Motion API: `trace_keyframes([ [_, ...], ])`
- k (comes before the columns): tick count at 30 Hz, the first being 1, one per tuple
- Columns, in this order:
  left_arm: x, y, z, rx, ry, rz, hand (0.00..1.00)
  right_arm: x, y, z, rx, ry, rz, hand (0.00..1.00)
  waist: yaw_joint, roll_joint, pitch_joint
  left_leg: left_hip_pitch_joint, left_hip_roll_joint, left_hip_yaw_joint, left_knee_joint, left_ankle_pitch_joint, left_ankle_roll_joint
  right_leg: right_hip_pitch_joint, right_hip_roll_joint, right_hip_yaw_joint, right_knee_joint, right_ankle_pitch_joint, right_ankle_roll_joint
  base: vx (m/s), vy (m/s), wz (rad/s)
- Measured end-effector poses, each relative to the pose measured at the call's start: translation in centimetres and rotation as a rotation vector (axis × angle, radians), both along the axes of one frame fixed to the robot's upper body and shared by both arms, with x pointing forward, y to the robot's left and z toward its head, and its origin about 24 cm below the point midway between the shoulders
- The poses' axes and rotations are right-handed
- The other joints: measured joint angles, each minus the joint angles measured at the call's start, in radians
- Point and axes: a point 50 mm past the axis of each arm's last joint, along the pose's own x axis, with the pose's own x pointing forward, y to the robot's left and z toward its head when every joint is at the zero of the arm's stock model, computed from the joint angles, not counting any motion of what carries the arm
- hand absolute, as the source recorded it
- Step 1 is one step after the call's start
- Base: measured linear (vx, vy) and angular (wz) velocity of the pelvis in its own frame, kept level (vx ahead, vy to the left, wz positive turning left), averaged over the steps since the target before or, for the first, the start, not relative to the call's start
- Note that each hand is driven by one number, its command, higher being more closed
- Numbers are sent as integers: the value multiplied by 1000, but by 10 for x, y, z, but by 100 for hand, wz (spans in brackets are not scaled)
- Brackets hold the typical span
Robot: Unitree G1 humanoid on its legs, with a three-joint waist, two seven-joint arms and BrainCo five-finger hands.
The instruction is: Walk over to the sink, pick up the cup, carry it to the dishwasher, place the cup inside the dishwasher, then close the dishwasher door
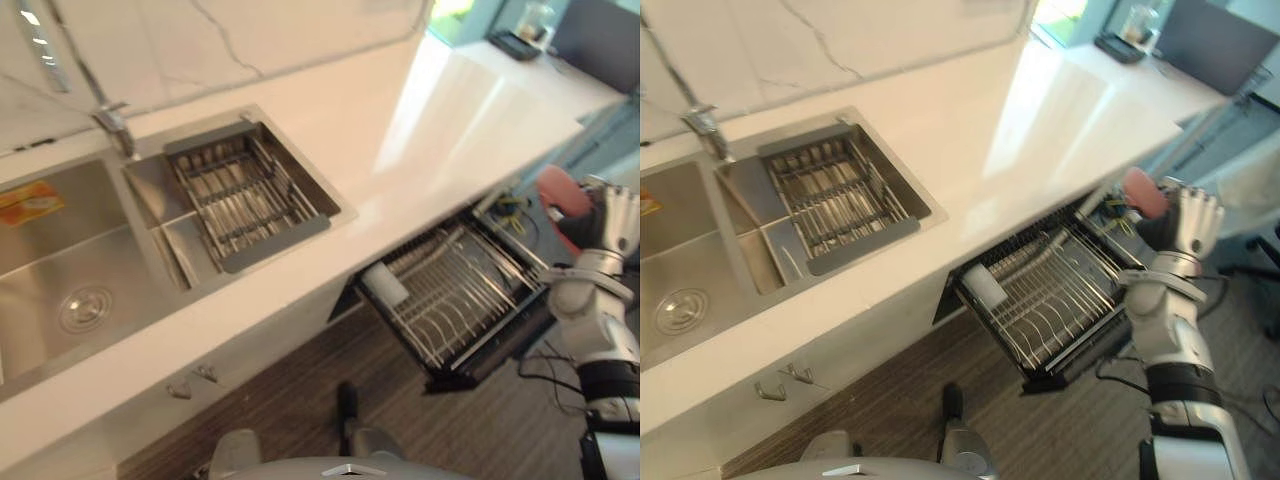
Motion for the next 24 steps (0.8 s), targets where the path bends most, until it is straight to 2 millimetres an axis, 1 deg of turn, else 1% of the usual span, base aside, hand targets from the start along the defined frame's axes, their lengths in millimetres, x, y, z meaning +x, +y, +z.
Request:
trace_keyframes([
  [1, 4, 0, 0, 2, -15, -1, 0, 0, -2, -2, 3, 10, -9, 100, -1, -2, 19, 3, -4, 11, 0, 0, 3, -3, -5, 0, 0, 5, -8, -8, 56, -19],
  [3, 8, 1, 1, 3, -29, 2, 0, -1, -7, -9, 12, 36, -37, 100, -3, -1, 31, -10, -10, 14, -3, 2, 5, -20, -10, -3, 0, 10, -8, 8, 47, -10],
  [4, 10, 1, 1, 3, -34, 1, 0, -1, -9, -10, 14, 40, -43, 100, -2, -1, 34, -15, -12, 13, -4, 2, 5, -26, -11, -5, 0, 13, -4, 34, 8, -2],
  [5, 15, 1, 2, 3, -48, 0, 0, -1, -10, -10, 18, 43, -57, 100, -1, 3, 40, -28, -13, 10, -5, 4, 5, -38, -13, -22, 0, 31, 20, 38, -10, -2],
  [6, 18, 1, 2, 2, -57, 0, 0, 0, -11, -9, 20, 41, -62, 100, 0, 5, 51, -27, -14, 7, -6, 6, 4, -39, -13, -35, 0, 36, 26, 56, -28, -2],
  [8, 28, -1, 3, -4, -82, -3, 0, 3, -14, -8, 38, 38, -82, 100, 2, 17, 71, -25, -23, -11, -35, 20, 3, -43, -18, -77, 1, 38, 28, 59, -43, 4],
  [10, 34, -1, 5, -3, -105, -7, 0, 4, -15, -9, 51, 37, -88, 100, 3, 18, 76, -22, -32, -13, -75, 41, 2, -56, -24, -84, 1, 38, 27, 58, -45, 7],
  [12, 42, -1, 7, -4, -136, -13, 0, 7, -17, -6, 59, 31, -100, 100, 1, 22, 102, -7, -32, -14, -100, 54, -1, -55, -25, -103, 1, 42, 28, 50, -39, 4],
  [13, 43, -1, 7, -4, -141, -14, 0, 8, -16, -5, 59, 26, -99, 100, 2, 22, 111, -8, -33, -14, -107, 56, -2, -55, -25, -103, 1, 42, 28, 0, 0, 0],
  [15, 50, -1, 8, -3, -161, -18, 0, 13, -14, 1, 60, 6, -93, 100, 1, 24, 148, -9, -39, -14, -107, 58, -1, -56, -29, -103, 1, 42, 28, -19, 1, -1],
  [17, 54, -1, 9, -2, -175, -20, 0, 16, -14, 3, 62, 5, -94, 100, 3, 23, 160, -28, -48, -15, -105, 60, 2, -74, -36, -104, 1, 44, 28, -53, 14, -3],
  [20, 59, -1, 10, -8, -189, -6, 0, 23, -7, 4, 73, 12, -72, 100, 4, 24, 189, -58, -62, -18, -101, 64, 7, -101, -50, -105, 1, 52, 34, -50, 9, 0],
  [21, 60, -1, 10, -8, -193, -7, 0, 25, -5, 5, 76, 10, -65, 100, 3, 25, 197, -66, -63, -22, -97, 64, 7, -106, -51, -107, 1, 53, 32, -53, 7, 11],
  [23, 70, -1, 13, -12, -222, -3, 0, 28, -4, 8, 107, -3, -62, 100, 1, 29, 238, -93, -65, -49, -78, 64, 7, -115, -54, -126, 1, 56, 31, -63, 0, 19],
  [24, 72, -1, 13, -13, -227, -2, 0, 29, -5, 9, 116, -5, -66, 100, 1, 29, 242, -103, -65, -57, -71, 65, 7, -122, -54, -131, 1, 57, 31, -58, -4, 20],
])
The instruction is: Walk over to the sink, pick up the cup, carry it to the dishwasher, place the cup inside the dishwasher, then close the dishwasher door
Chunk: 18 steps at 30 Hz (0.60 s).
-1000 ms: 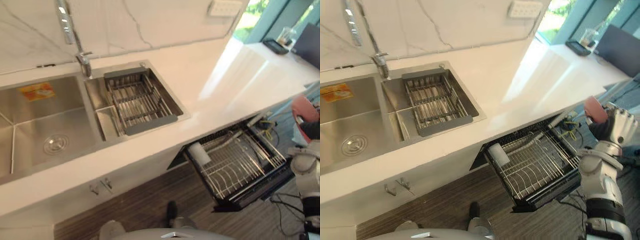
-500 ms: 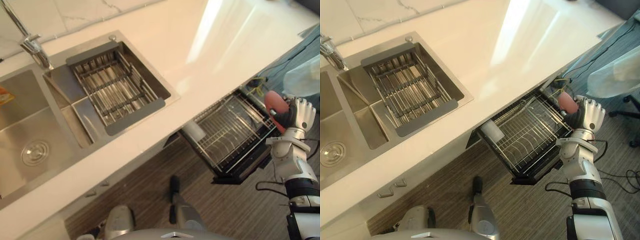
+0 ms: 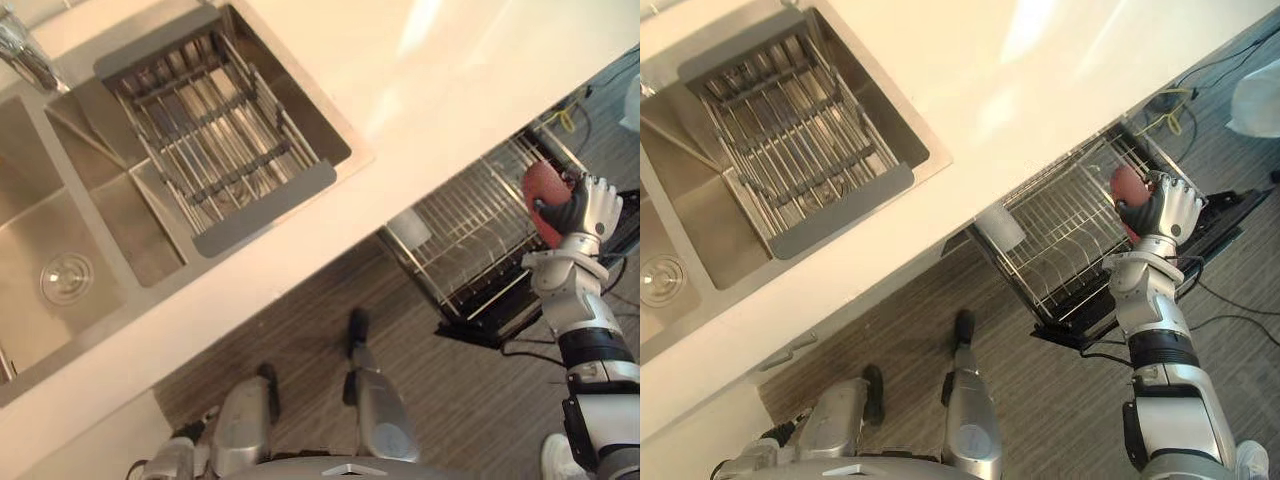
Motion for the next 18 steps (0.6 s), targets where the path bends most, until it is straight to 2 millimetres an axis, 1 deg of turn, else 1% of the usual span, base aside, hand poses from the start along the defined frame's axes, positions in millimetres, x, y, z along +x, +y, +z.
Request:
trace_keyframes([
  [2, 5, 0, 1, 0, -11, -5, 0, 3, -4, 2, 18, 6, -26, 100, 4, 2, 12, -27, -1, -13, 3, 7, -4, -21, -3, -12, 0, 5, -1, -39, -9, 17],
  [4, 8, -1, 2, -9, -19, 2, 0, 7, -5, 5, 31, 8, -34, 100, 4, 9, 31, -40, -6, -27, -3, 15, -5, -29, -7, -26, 0, 7, -1, -34, 3, 17],
  [7, 13, -3, 3, -12, -30, -21, 0, 11, -8, 18, 36, -17, -44, 100, 6, 16, 45, -72, -27, -37, -22, 36, -1, -66, -24, -27, -1, 17, 0, -42, 41, 10],
  [9, 16, -7, 3, -26, -41, -50, 0, 13, -11, 25, 28, -20, -56, 100, 8, 35, 59, -86, -42, -39, -36, 50, 5, -87, -38, -29, -1, 25, -1, -45, 80, 7],
  [10, 16, -8, 3, -27, -37, -56, 0, 14, -11, 25, 24, -15, -57, 100, 8, 39, 63, -86, -46, -41, -37, 53, 6, -89, -41, -29, -1, 25, -1, -42, 88, 4],
  [12, 16, -12, 1, -31, -25, -81, 0, 15, -13, 23, 25, 8, -68, 100, 7, 63, 76, -96, -57, -62, -38, 56, 10, -91, -49, -35, -1, 26, 1, -56, 105, 11],
  [14, 16, -13, 1, -32, -20, -91, 0, 18, -13, 20, 18, 38, -75, 100, 7, 64, 76, -117, -64, -66, -37, 58, 12, -112, -54, -34, -1, 31, 1, -62, 87, 4],
  [17, 16, -15, 0, -46, -2, -137, 0, 19, -18, 21, 35, 62, -103, 100, 11, 67, 79, -139, -74, -67, -36, 64, 15, -134, -63, -33, -1, 35, 2, -54, 80, 3],
  [18, 16, -15, 0, -51, 4, -146, 0, 20, -18, 21, 33, 67, -106, 0, 11, 69, 81, -139, -74, -68, -37, 65, 15, -134, -63, -34, -1, 35, 2, -51, 73, 2],
])
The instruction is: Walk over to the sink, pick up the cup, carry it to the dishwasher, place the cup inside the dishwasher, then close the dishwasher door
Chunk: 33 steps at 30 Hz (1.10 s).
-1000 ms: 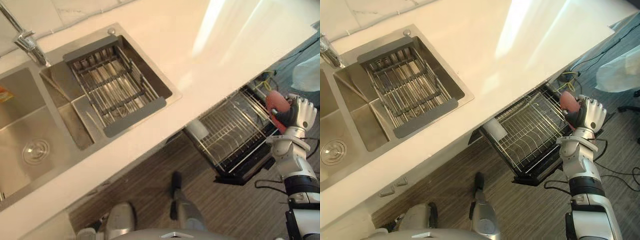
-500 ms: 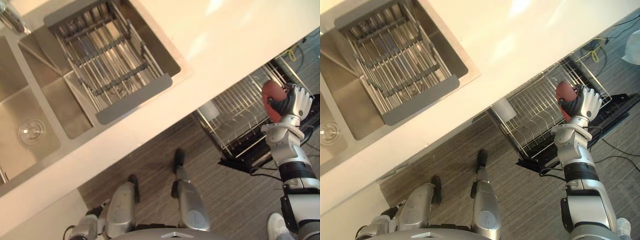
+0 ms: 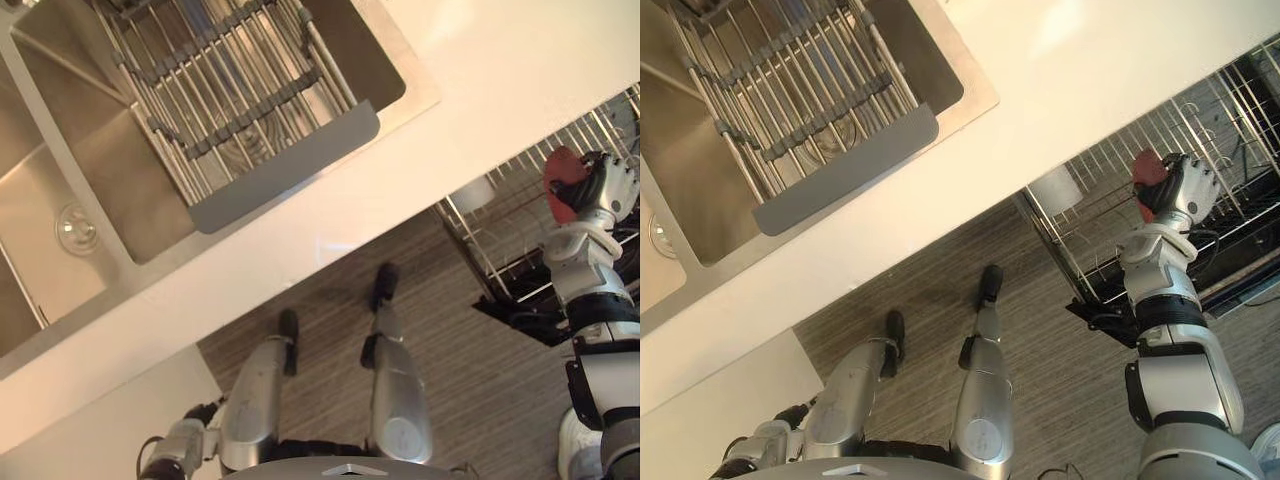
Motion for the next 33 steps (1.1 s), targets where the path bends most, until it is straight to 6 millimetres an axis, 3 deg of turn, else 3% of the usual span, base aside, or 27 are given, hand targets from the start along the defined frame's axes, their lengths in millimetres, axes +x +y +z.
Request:
trace_keyframes([
  [3, -4, -2, -2, -29, 38, -17, 0, 1, -5, 7, -17, 38, -22, 0, 1, 8, 3, -15, -4, -1, 0, 1, 1, -15, -3, 2, 0, 1, 1, -55, 74, 1],
  [7, -12, -4, -5, -53, 90, -32, 0, -1, -17, 6, 95, 53, -70, 0, -1, 15, 6, -26, -6, -11, 0, 6, -1, -27, -4, 0, 0, 2, 3, -38, 75, 3],
  [14, -14, -4, -6, -45, 135, -211, 0, -9, -30, 1, 227, 37, -88, 0, -6, 18, 8, -19, -9, -28, -1, 8, -1, -16, -5, -11, 0, 2, 3, -27, 73, 3],
  [18, -14, -4, -6, -41, 157, -308, 0, -13, -30, -1, 262, -8, -40, 0, -11, 17, 8, 55, -9, -27, -33, 13, -1, 46, -4, -16, 0, 2, 3, -29, 65, 0],
  [25, -28, -3, -8, -62, 267, -456, 0, -10, -15, 21, 249, -121, 92, 0, -41, 2, 1, 184, 9, -12, -73, 11, -6, 151, 9, -10, -1, -38, 12, -20, 6, -6],
  [27, -45, -1, -11, -76, 341, -494, 0, -10, -13, 20, 287, -107, 143, 0, -45, -14, -27, 224, 24, 4, -97, 11, -11, 172, 24, -2, -1, -46, 14, 42, -41, -22],
  [30, -76, 3, -14, -117, 439, -505, 0, -16, -18, 11, 359, -68, 192, 0, -46, -42, -119, 294, 48, 22, -142, 12, -20, 207, 56, 11, -1, -55, 11, 126, -50, -25],
  [33, -90, 1, -15, -151, 473, -498, 0, -28, -29, 22, 398, -125, 204, 0, -50, -55, -188, 341, 58, 40, -174, 10, -23, 233, 71, 17, -1, -58, 6, 90, -14, -17],
])
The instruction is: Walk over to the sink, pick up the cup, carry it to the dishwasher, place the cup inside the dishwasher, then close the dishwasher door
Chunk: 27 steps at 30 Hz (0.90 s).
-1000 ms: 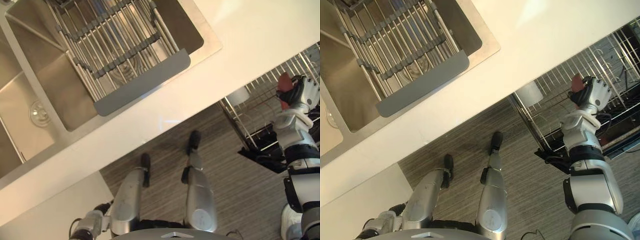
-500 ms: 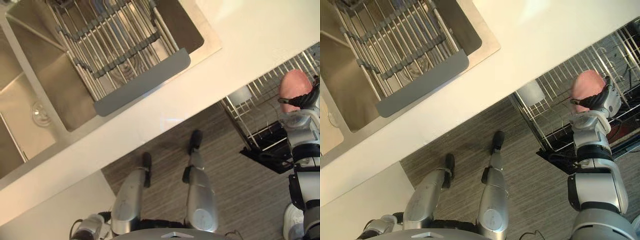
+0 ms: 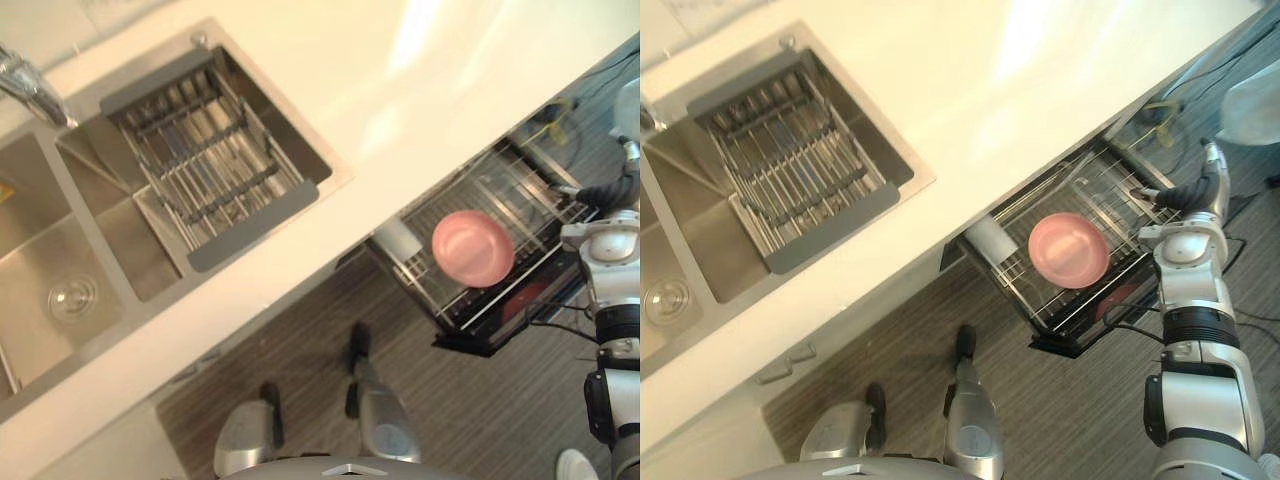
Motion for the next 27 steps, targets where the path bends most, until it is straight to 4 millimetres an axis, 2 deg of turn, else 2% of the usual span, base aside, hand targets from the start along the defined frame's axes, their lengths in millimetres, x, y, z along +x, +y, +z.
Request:
trace_keyframes([
  [2, -2, 1, 0, 5, 7, -11, 0, -9, -10, 10, 41, -53, -24, 0, -4, -18, -23, 24, -1, 16, -5, 0, 1, 18, 0, 13, 0, 0, 0, 16, 20, -14],
  [4, -5, 2, 0, 6, 19, -19, 0, -16, -18, 7, 108, -68, -39, 0, -5, -32, -37, 42, -4, 24, -18, -1, 2, 26, -1, 21, 0, -3, 3, -27, 13, -13],
  [6, -16, 4, 0, 3, 45, 2, 0, -32, -37, -12, 331, -74, -54, 0, -12, -55, -73, 46, -4, 32, -21, -4, 1, 26, 0, 25, 0, -12, 7, -11, -6, -8],
  [7, -19, 4, 0, -2, 58, 7, 0, -37, -43, -18, 396, -80, -59, 0, -14, -58, -81, 49, -3, 35, -25, -4, 1, 27, 1, 26, 0, -13, 7, 6, -18, -10],
  [9, -34, 4, 0, -16, 111, 40, 0, -61, -65, -41, 590, -103, -107, 0, -21, -61, -112, 60, -1, 46, -33, -5, -1, 27, 6, 34, 0, -16, 6, 22, -16, -13],
  [13, -56, 4, 1, -12, 177, 74, 0, -92, -76, -75, 749, -85, -103, 0, -30, -59, -138, 76, 4, 61, -33, -14, -5, 34, 13, 49, 0, -26, 2, 10, -13, -15],
  [15, -62, 5, 2, -1, 200, 87, 0, -100, -72, -98, 874, -115, -78, 0, -32, -62, -150, 89, 7, 71, -33, -17, -5, 44, 14, 54, 0, -31, 0, -2, -8, -9],
  [16, -66, 6, 2, 12, 208, 92, 0, -102, -64, -118, 954, -122, -64, 0, -32, -65, -167, 89, 8, 73, -33, -18, -5, 43, 14, 56, 0, -31, 0, -15, -15, -4],
  [17, -68, 6, 2, 14, 215, 104, 0, -104, -53, -138, 1020, -110, -57, 0, -31, -69, -179, 89, 8, 75, -33, -18, -5, 43, 14, 56, -1, -32, -1, 0, 0, 0],
  [18, -69, 7, 2, 15, 216, 110, 0, -104, -47, -148, 1046, -100, -50, 0, -28, -69, -184, 89, 8, 76, -33, -18, -5, 43, 14, 55, -1, -32, 0, 0, 0, 0],
  [20, -70, 8, 2, 16, 215, 127, 0, -102, -19, -175, 1129, -84, 1, 0, -13, -63, -190, 88, 8, 78, -32, -18, -5, 44, 13, 51, -5, -36, 4, -32, -27, 4],
  [27, -72, 4, 1, 31, 187, 204, 0, -94, 46, -223, 1355, -77, 64, 0, 36, -13, -215, 86, 26, 53, -36, -18, -8, 66, 9, -1, -4, -49, 6, 30, -11, 16],
])
